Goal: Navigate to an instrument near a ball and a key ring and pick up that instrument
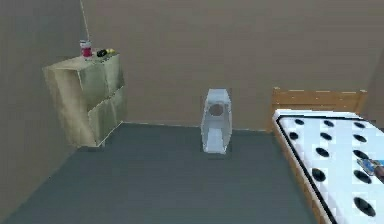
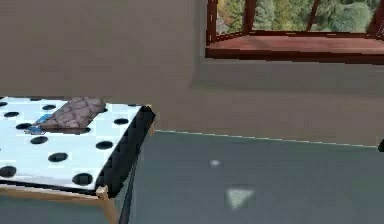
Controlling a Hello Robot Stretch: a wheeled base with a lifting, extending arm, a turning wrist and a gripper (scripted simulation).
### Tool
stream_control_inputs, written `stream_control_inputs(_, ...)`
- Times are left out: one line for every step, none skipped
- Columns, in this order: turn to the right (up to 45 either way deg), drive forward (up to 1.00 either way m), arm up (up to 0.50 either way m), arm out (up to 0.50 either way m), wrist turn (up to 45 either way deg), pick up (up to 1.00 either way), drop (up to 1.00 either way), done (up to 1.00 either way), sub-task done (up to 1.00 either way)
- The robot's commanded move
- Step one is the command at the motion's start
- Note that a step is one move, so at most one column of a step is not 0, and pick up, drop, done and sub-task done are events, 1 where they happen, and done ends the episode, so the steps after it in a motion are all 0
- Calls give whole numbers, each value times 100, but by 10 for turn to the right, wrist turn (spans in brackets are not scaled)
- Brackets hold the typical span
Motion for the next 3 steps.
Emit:
stream_control_inputs(-120, 0, 0, 0, 0, 0, 0, 0, 0)
stream_control_inputs(0, 100, 0, 0, 0, 0, 0, 0, 0)
stream_control_inputs(-60, 0, 0, 0, 0, 0, 0, 0, 0)
